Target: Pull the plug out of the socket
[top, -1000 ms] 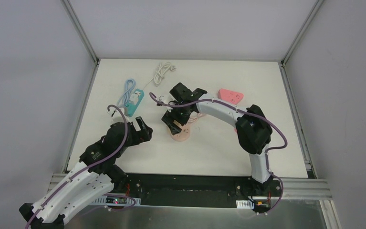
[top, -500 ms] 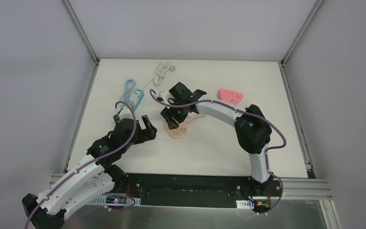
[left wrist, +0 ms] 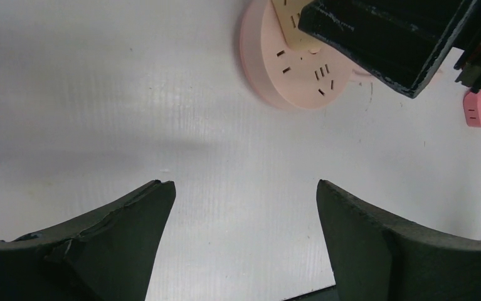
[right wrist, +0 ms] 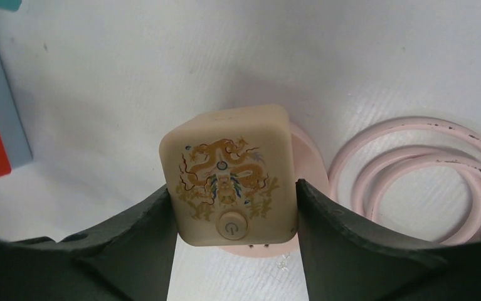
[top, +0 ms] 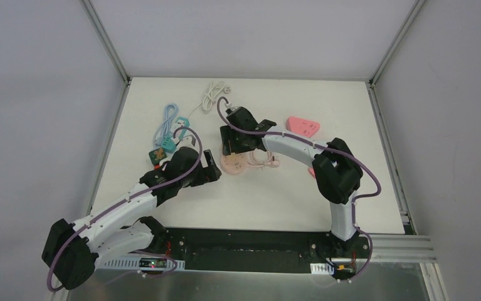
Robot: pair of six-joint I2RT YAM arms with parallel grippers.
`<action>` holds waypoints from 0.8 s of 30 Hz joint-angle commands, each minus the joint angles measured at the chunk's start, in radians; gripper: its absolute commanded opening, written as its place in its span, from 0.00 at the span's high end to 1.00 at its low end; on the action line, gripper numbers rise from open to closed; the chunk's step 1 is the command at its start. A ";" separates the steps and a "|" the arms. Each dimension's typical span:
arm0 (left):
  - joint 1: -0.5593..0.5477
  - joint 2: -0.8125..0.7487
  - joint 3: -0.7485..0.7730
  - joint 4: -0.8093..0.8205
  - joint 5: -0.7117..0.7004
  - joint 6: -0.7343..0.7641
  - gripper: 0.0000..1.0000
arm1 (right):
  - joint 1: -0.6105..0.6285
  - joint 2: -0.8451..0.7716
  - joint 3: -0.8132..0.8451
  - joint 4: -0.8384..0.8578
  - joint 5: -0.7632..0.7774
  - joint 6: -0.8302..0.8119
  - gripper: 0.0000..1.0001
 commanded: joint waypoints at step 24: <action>0.165 0.470 -0.040 0.614 0.231 -0.152 0.44 | 0.019 0.008 0.042 -0.102 0.105 0.196 1.00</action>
